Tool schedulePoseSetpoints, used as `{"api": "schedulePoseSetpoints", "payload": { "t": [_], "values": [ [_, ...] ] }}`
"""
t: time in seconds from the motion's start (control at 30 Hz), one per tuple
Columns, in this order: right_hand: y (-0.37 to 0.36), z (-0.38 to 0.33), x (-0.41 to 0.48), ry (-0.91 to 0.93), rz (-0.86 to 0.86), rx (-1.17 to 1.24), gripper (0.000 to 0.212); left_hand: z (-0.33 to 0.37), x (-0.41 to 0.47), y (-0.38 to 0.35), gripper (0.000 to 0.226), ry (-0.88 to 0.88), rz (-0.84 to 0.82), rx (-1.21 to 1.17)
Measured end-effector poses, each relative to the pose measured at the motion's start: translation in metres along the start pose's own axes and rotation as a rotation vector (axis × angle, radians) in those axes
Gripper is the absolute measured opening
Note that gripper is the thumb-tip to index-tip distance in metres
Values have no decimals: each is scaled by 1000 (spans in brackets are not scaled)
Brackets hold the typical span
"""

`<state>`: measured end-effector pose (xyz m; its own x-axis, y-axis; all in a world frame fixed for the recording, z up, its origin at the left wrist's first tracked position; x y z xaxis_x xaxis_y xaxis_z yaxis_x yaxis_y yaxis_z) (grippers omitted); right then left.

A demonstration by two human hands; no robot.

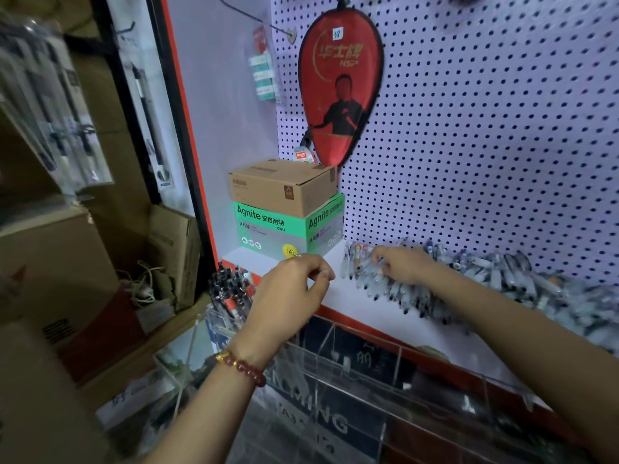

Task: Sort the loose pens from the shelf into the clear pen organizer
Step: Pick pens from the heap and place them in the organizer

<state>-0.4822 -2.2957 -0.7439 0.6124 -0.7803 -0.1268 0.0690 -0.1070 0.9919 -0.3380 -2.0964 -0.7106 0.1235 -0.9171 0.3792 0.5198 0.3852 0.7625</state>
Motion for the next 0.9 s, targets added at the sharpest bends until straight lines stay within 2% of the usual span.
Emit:
{"api": "schedulePoseSetpoints", "payload": {
  "t": [0.1, 0.23, 0.33, 0.47, 0.6, 0.73, 0.83, 0.9],
  "values": [
    [-1, -4, -2, -18, 2, -65, 32, 0, 0, -1, 17, -8, 3, -16],
    [1, -13, -1, -30, 4, -200, 24, 2, 0, -1, 17, -19, 3, -31],
    [5, -13, 0, -25, -61, -131, 15, 5, -1, 1, 16, -40, 11, -54],
    [7, -3, 2, -21, -70, -120, 16, 12, 2, 1, 14, -117, 3, -76],
    [4, 2, 3, 70, 42, -128, 14, 16, 12, -1, 15, -127, -50, -114],
    [-1, 2, 2, 117, 56, 63, 30, 16, 25, -5, 15, -119, -106, -113],
    [5, -3, -7, 157, 188, 119, 20, 13, 39, -8, 15, -87, -177, -191],
    [17, -8, -18, 216, 347, 171, 24, 17, 53, -11, 16, -27, -241, -294]
  ]
}}
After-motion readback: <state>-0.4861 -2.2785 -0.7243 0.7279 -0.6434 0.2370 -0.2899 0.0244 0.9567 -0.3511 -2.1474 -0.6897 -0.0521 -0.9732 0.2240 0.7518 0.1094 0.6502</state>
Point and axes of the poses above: each hand's wrist, its own x-axis towards the middle knuckle, its own y-axis out of the back of the hand, z = x × y, the point moved 3 cm from there along x, towards the middle knuckle, and after that the axes turned 8 degrees about -z, right-handed, at the moved point
